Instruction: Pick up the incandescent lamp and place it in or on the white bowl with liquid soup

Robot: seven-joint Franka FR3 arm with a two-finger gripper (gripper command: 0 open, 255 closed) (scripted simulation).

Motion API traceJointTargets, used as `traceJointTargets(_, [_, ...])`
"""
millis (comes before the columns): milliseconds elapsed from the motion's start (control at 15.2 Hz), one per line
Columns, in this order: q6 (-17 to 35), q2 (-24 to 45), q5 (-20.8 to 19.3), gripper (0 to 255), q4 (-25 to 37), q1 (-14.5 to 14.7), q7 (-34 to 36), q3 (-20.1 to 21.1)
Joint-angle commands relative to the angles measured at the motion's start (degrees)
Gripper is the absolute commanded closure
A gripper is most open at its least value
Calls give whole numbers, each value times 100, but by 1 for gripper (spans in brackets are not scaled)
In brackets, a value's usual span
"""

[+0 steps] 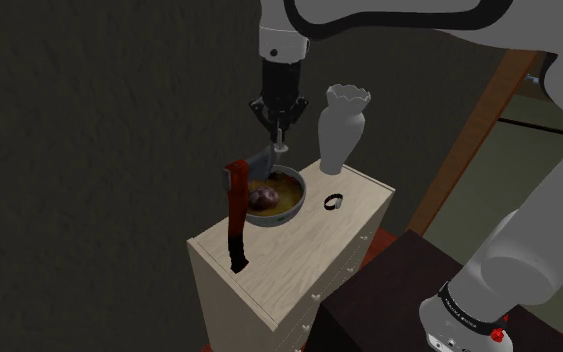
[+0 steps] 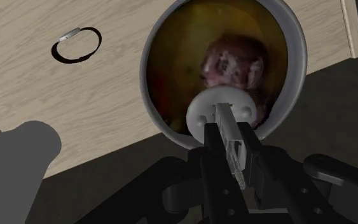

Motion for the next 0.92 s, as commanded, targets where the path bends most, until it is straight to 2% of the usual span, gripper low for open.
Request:
traceJointTargets(0, [148,11,-4,255,-136,5,13,5])
traceJointTargets(858, [1155,-44,21,255,-1192,1,-1,0])
